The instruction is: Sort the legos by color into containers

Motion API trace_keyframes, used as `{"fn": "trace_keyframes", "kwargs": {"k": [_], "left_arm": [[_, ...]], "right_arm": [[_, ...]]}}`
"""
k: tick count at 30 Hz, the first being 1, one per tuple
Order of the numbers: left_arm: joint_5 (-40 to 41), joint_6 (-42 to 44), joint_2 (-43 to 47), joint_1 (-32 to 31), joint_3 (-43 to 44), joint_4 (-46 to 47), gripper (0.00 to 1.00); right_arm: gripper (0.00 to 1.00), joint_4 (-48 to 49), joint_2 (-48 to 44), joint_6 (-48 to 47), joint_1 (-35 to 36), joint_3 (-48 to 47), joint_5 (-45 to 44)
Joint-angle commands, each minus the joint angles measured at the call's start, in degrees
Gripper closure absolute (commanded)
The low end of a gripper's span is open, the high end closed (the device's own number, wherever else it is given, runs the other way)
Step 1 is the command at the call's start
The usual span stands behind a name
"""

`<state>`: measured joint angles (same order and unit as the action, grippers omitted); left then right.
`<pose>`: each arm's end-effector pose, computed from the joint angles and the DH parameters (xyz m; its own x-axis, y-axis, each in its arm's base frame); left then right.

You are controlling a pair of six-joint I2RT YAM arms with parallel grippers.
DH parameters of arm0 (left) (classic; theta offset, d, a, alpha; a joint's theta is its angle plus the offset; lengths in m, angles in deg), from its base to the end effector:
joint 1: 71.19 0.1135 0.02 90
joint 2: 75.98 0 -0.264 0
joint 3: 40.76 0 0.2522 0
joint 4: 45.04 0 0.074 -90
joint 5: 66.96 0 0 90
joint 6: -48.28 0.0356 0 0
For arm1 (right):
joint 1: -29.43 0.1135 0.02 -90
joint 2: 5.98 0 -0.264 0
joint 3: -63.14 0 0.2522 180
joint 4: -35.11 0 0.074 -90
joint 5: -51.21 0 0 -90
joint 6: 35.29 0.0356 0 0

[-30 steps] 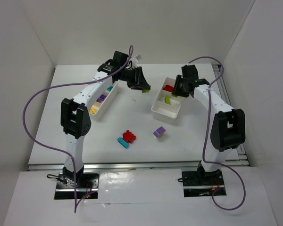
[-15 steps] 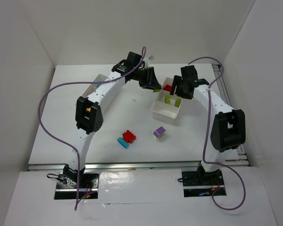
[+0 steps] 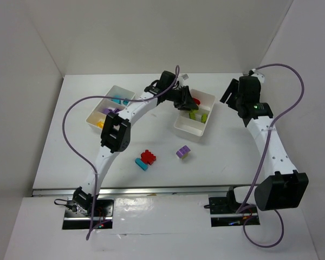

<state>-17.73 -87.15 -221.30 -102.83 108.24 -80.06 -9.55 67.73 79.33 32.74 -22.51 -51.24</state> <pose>0.4773 -0.3214 0.2274 -0.9320 -0.0594 -0.3574 0.2966 0.4415 -0.8468 0.2842 0.0087 0.3603 -0.4386 0.3821 -0.8134 0.3382 0.9088 0.2446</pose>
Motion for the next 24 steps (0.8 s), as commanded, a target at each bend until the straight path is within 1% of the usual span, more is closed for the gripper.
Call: {"fn": "trace_keyframes", "kwargs": {"k": [1,3,4,7,8,12,14,15,17,22,24], "left_arm": [[-2.29,-3.96,-0.93,-0.53,2.75,6.05,0.68],[-1.77,-3.96,-0.93,-1.05,2.75,6.66,0.49],[-1.76,-3.96,-0.93,-1.06,2.75,6.67,0.37],[-1.76,-3.35,-0.33,-1.06,2.75,6.67,0.15],[-1.76,-3.35,0.20,-1.06,2.75,6.67,0.00],[-2.29,-2.65,3.45,-1.06,1.61,6.67,0.00],[-1.77,0.15,6.34,-1.06,0.47,5.53,0.00],[-1.76,0.17,7.32,-1.06,-0.15,5.52,0.00],[0.08,2.36,9.16,-1.06,-1.90,2.99,0.00],[1.49,6.22,15.14,-0.53,-5.33,-2.38,0.00],[5.95,9.65,19.18,-0.53,-6.39,-5.79,0.00]], "right_arm": [[0.26,-1.53,-0.76,0.25,-0.94,1.15,-1.44],[0.26,-2.06,-0.76,-0.27,-1.55,1.15,-0.82],[0.26,-2.06,-0.76,-0.28,-1.55,1.15,-0.30],[0.26,-2.06,-0.76,-0.28,-1.55,1.67,0.40],[0.26,-2.06,-0.76,-0.28,-1.55,1.67,0.41],[0.26,-1.54,-0.76,-0.28,-1.55,1.67,1.72],[0.26,-1.54,-0.76,-0.28,-1.55,1.67,2.25],[0.26,-1.54,-0.76,-0.28,-1.55,1.67,2.25],[0.26,-1.54,-0.76,-0.28,-1.55,1.67,2.86],[0.26,-0.49,-0.76,-0.80,-1.55,2.20,4.80],[0.26,0.04,-0.76,-2.12,-1.55,2.20,7.42]]}}
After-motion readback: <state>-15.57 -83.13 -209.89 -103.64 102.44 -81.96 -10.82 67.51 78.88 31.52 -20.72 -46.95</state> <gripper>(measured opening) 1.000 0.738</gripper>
